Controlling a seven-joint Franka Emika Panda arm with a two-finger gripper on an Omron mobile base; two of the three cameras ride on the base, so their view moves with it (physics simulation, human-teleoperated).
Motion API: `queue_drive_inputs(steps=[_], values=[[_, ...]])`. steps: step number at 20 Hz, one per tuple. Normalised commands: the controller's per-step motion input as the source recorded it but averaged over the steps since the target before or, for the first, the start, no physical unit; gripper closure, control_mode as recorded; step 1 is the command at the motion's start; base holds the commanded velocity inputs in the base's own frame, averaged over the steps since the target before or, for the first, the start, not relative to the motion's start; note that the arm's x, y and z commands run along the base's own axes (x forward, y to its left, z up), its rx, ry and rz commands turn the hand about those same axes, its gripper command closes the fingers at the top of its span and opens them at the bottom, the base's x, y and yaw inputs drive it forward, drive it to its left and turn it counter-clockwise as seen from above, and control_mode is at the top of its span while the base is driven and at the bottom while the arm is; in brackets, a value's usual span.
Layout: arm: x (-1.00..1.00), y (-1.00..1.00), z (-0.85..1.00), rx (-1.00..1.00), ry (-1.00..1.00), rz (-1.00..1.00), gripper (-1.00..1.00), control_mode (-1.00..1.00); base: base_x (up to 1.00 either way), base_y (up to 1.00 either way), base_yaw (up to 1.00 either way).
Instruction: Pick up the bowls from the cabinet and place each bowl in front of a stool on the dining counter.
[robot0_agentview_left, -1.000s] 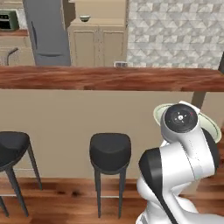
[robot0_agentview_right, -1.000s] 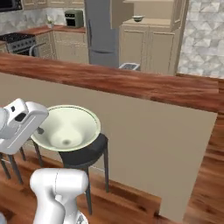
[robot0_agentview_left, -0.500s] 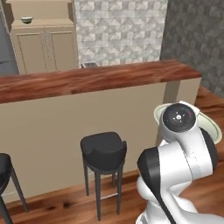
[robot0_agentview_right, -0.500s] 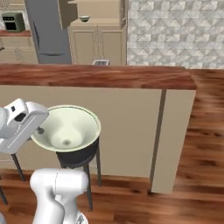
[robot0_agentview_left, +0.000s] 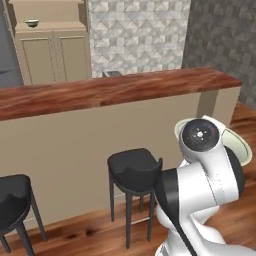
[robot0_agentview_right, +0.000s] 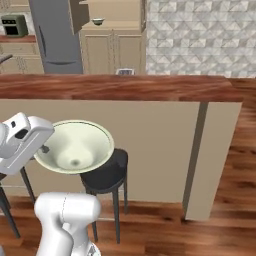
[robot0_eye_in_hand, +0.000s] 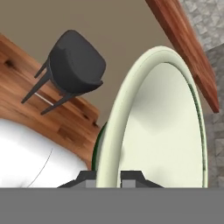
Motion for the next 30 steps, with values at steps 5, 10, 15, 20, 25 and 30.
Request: queue_drive_inputs(steps=[5,10,15,20,25,30], values=[[0.0,0.0,0.0,0.0,0.0,0.0,1.0,1.0,0.43,-0.23,-0.01],[0.0,0.0,0.0,0.0,0.0,0.0,1.0,1.0,0.3,0.03,-0.04],[0.0,0.0,0.0,0.0,0.0,0.0,1.0,1.0,0.25,0.73,-0.1],[0.0,0.0,0.0,0.0,0.0,0.0,1.0,1.0,0.5,0.45,-0.05],[0.0,0.0,0.0,0.0,0.0,0.0,1.0,1.0,0.77,0.01,0.05],[0.0,0.0,0.0,0.0,0.0,0.0,1.0,1.0,0.17,-0.14,0.04]])
